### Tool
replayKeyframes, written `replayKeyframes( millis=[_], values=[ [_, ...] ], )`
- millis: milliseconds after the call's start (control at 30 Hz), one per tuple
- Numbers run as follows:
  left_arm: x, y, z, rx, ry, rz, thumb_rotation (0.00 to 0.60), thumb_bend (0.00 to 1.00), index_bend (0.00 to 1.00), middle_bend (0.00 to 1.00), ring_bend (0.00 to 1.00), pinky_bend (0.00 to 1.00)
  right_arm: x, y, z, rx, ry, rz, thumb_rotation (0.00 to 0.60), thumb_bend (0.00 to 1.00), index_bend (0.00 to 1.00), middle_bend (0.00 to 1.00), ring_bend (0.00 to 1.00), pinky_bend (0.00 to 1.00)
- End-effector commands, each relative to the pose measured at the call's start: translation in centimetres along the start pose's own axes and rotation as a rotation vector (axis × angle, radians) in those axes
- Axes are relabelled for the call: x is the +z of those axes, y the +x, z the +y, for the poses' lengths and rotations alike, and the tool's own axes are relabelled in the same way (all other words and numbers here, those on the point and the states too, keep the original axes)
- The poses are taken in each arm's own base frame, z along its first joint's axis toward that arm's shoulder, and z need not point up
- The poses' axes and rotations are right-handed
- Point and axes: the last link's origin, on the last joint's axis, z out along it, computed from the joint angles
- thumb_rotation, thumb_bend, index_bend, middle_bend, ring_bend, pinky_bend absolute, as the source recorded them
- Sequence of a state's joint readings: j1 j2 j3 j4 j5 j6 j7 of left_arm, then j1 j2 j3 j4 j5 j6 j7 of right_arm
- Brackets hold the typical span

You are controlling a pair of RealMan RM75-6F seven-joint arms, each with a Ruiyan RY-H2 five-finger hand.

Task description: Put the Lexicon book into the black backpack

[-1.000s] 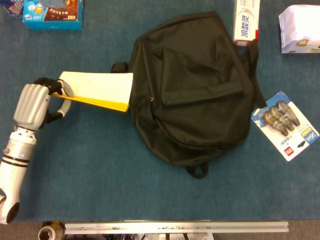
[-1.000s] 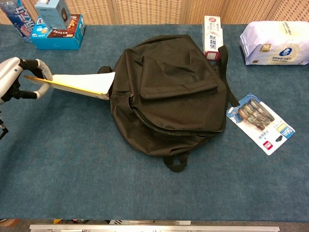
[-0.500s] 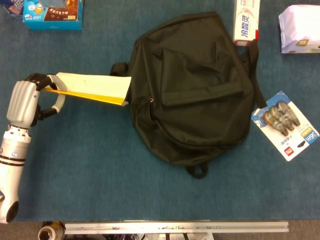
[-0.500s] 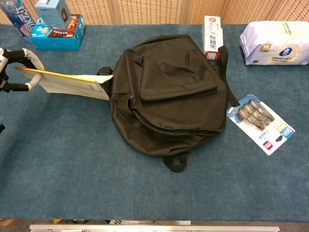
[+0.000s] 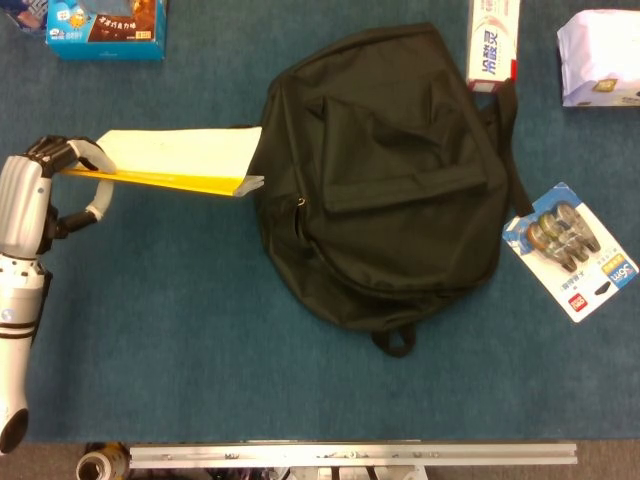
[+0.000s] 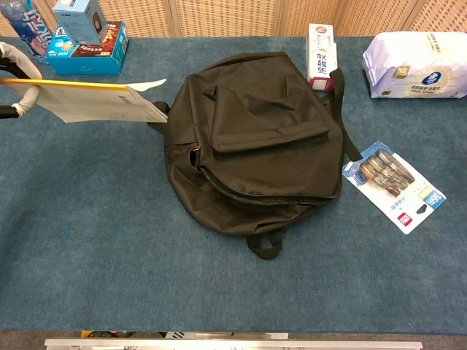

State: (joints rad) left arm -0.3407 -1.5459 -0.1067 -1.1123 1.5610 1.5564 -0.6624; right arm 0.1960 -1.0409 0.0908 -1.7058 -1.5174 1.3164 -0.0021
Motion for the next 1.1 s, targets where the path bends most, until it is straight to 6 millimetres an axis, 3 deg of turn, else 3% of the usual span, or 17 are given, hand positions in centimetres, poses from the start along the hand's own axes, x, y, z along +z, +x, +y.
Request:
replayKeyframes(
  millis=[33, 333, 533, 767, 1100],
  values=[
    [-0.3, 0.8, 0.5, 0.018, -0.012, 0.008, 0.6, 0.4, 0.68, 0.59, 0.53, 0.42, 1.3, -0.4, -2.8, 0.023, 0.103, -0.052, 0.6, 0.15, 0.21, 0.32, 0.29, 0.45],
    [-1.5, 2.0, 1.1, 0.058, -0.018, 0.019, 0.6, 0.4, 0.68, 0.59, 0.53, 0.42, 3.0, -3.2, -9.8, 0.063, 0.331, -0.22, 0.6, 0.05, 0.21, 0.32, 0.29, 0.45],
    [-2.1, 2.4, 1.1, 0.062, -0.014, 0.035, 0.6, 0.4, 0.68, 0.59, 0.53, 0.41, 3.3, -5.8, -13.1, 0.039, 0.424, -0.314, 0.6, 0.02, 0.21, 0.32, 0.29, 0.45],
    [-2.8, 2.8, 1.0, 0.059, -0.012, 0.044, 0.6, 0.4, 0.68, 0.59, 0.53, 0.42, 4.2, -7.9, -16.2, 0.017, 0.485, -0.335, 0.6, 0.0, 0.21, 0.32, 0.29, 0.45],
    [-3.3, 2.9, 1.0, 0.049, -0.014, 0.05, 0.6, 0.4, 0.68, 0.59, 0.52, 0.42, 5.5, -10.9, -18.2, -0.058, 0.505, -0.38, 0.6, 0.0, 0.21, 0.32, 0.29, 0.45]
  ],
)
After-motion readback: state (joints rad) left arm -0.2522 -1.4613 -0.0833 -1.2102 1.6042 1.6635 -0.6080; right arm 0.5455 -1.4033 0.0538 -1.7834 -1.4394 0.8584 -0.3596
